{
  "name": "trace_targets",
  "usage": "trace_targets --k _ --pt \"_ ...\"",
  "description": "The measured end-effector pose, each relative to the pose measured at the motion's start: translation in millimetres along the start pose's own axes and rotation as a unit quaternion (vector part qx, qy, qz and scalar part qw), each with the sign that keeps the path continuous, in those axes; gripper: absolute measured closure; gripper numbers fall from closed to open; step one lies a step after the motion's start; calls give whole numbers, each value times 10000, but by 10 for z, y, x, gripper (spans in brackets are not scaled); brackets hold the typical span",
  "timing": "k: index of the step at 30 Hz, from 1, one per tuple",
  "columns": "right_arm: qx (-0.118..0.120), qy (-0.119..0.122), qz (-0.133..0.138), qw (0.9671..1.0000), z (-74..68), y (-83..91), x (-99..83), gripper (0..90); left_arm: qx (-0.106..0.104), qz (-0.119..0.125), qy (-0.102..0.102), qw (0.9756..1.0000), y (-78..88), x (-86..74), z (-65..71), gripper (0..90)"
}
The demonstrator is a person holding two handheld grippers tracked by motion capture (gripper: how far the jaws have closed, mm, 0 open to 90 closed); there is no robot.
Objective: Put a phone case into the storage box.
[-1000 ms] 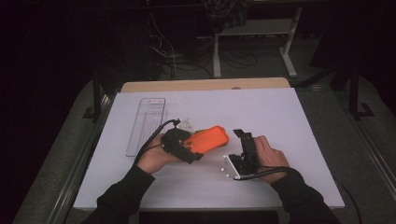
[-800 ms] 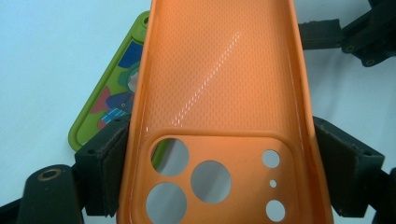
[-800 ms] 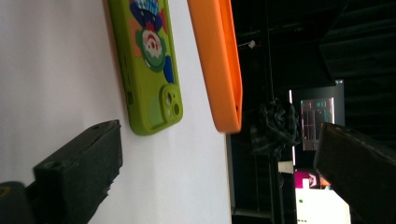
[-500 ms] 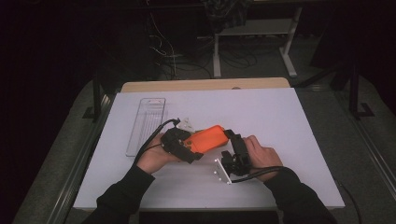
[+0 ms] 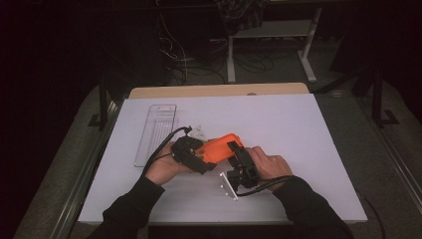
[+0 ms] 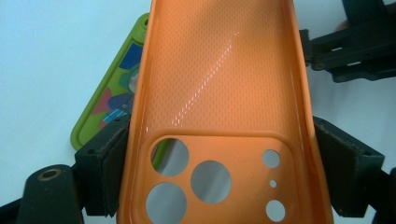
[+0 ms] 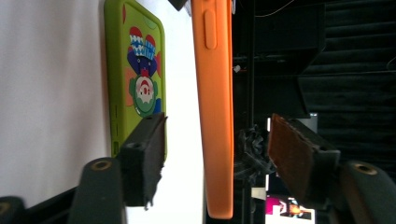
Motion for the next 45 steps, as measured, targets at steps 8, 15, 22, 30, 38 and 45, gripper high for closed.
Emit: trace_targets --k 8,15,22,30,38,45 --pt "-99 193 -116 9997 -31 5 -1 500 -1 -34 -84 10000 -19 0 22 160" --pt "-60 278 -47 9996 -58 16 35 614 13 -13 -58 10000 -34 1 26 160" --pt "38 264 -6 9996 -79 30 47 728 21 -57 -96 9999 -32 -5 25 160" --pt "104 305 -18 9995 -91 34 51 776 1 -65 -58 10000 -40 -10 27 159" --pt "93 320 -41 9994 -91 48 49 783 71 113 -103 9999 -47 4 29 143" --pt "34 326 -41 9995 -51 61 20 783 28 338 -69 9994 7 41 33 102"
Point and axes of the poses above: each handheld gripper's, and its own axes: y roughly backward along the jaws, x roughly out of its top, z roughly to its right, the point moved 7 cm from there along -y, roughly forward along the jaws, and after that the axes turned 6 degrees about z, right-handed, at the moved point
